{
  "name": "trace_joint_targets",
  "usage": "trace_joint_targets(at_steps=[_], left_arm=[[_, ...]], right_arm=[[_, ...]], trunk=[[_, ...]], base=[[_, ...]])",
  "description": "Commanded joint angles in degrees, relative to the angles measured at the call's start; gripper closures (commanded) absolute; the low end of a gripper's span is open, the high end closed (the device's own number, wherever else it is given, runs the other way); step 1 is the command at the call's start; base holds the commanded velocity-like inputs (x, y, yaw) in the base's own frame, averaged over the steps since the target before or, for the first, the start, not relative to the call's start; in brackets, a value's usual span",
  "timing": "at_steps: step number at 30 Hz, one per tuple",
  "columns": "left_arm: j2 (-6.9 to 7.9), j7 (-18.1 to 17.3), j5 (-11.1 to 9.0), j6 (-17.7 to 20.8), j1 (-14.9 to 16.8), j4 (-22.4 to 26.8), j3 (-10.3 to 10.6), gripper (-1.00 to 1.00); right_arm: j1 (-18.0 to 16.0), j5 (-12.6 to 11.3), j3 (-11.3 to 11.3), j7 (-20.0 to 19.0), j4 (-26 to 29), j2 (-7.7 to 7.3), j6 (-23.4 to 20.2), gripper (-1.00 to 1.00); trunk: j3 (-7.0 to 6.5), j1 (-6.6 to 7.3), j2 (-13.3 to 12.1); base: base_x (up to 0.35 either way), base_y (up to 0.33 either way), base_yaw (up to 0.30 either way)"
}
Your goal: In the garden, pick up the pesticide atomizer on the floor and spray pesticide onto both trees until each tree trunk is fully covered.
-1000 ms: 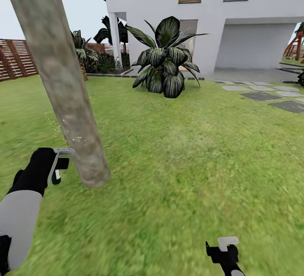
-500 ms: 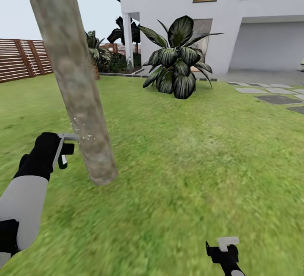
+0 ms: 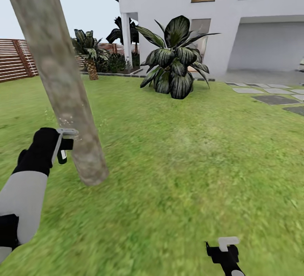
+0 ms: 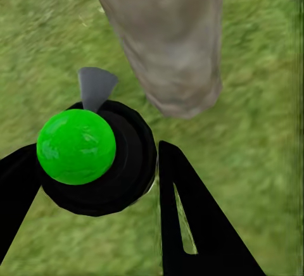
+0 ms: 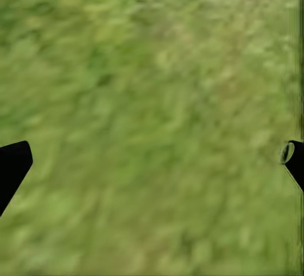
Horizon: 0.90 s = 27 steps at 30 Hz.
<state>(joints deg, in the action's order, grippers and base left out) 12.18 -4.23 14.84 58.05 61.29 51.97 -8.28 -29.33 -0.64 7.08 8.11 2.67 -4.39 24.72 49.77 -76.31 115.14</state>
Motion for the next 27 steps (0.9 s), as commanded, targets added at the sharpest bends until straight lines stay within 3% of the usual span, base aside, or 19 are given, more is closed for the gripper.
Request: trace_joint_targets(at_steps=[1,6,15,20,27], left_arm=[[-0.10,-0.43,0.63,0.22,0.12,0.06,-0.07,1.00],[-0.23,-0.40,0.68,0.22,0.18,0.06,-0.07,1.00],[0.00,-0.35,0.63,-0.02,-1.09,-0.50,-0.24,1.00],[-0.27,0.09,0.54,-0.10,-3.78,-0.93,-0.25,1.00],[0.07,0.10,0.67,0.14,-1.49,-0.86,-0.22,1.00]], right_arm=[[-0.03,-0.06,0.47,0.33,-0.03,0.00,0.07,-1.00],[-0.03,-0.06,0.47,0.33,0.00,0.01,0.07,-1.00],[-0.03,-0.06,0.47,0.33,0.00,0.08,0.07,-1.00],[-0.03,-0.06,0.47,0.33,-0.02,0.09,0.07,-1.00],[-0.03,-0.06,0.47,0.33,-0.02,0.09,0.07,-1.00]], trunk=[[0.05,0.01,0.02],[0.05,0.01,0.02],[0.05,0.01,0.02],[0.05,0.01,0.02],[0.05,0.01,0.02]], base=[[0.000,-0.274,0.000],[0.000,-0.274,0.105],[0.000,-0.274,0.268],[0.029,-0.272,0.135],[0.187,-0.236,0.002]])
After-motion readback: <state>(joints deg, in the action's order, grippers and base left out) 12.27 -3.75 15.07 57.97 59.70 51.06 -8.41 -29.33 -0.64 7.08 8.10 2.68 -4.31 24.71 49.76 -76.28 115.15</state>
